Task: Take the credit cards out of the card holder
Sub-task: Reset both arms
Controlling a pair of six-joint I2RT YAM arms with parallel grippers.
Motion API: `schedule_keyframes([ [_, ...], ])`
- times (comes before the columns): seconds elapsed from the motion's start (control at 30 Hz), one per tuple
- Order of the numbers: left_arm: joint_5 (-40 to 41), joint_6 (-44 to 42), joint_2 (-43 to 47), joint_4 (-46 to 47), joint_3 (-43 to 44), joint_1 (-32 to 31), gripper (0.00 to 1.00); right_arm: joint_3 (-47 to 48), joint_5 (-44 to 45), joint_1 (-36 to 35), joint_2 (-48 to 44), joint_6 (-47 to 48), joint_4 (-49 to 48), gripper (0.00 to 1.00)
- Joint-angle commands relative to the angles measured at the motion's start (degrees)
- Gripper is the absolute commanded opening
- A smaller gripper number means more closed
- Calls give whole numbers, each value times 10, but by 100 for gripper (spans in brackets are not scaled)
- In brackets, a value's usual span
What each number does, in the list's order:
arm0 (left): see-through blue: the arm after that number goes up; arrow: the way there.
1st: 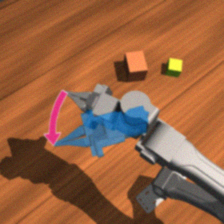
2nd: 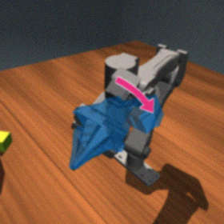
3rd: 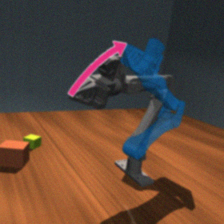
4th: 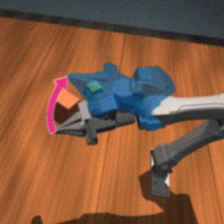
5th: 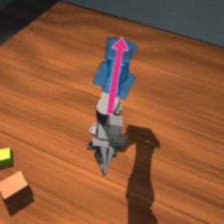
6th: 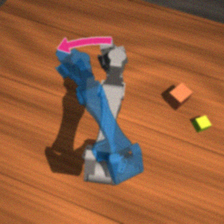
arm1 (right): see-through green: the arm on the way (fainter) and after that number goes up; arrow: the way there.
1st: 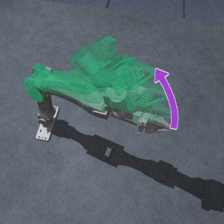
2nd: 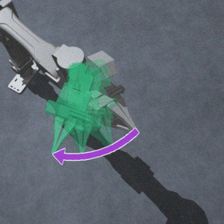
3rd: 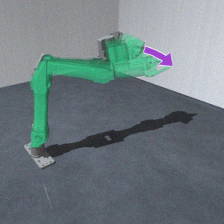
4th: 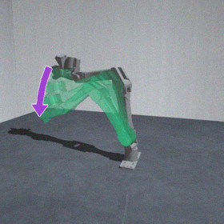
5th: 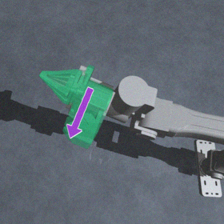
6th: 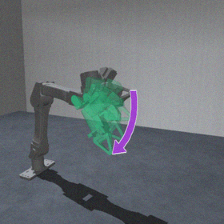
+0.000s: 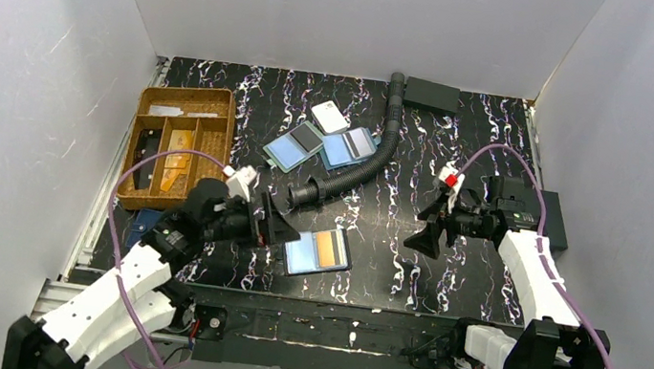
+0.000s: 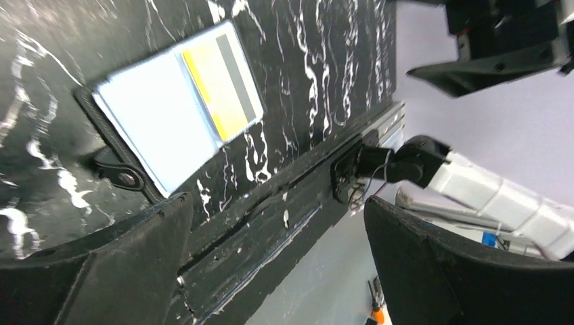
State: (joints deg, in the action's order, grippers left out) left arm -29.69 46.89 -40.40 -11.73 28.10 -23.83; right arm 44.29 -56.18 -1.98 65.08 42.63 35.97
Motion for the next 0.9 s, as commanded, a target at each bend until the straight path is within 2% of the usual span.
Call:
schedule_keyframes([
  [0.0, 129, 49, -29, 60, -8, -129, 96, -7, -29, 14, -2, 15, 4, 98],
  [0.2, 189, 55, -90, 108, 6, -217, 96, -9, -28, 36, -5, 16, 7, 98],
  [0.47, 235, 68, -116, 142, -13, -255, 95, 2, -33, 23, 4, 1, 15, 98],
  [0.67, 258, 73, -88, 154, -37, -256, 96, 41, 27, -86, 50, -18, 30, 96],
  [0.77, 270, 84, -76, 166, -48, -256, 96, 57, 72, -165, 68, -78, -5, 96],
  [0.87, 270, 105, -70, 205, -64, -256, 97, 67, 110, -233, 91, -176, -69, 96],
])
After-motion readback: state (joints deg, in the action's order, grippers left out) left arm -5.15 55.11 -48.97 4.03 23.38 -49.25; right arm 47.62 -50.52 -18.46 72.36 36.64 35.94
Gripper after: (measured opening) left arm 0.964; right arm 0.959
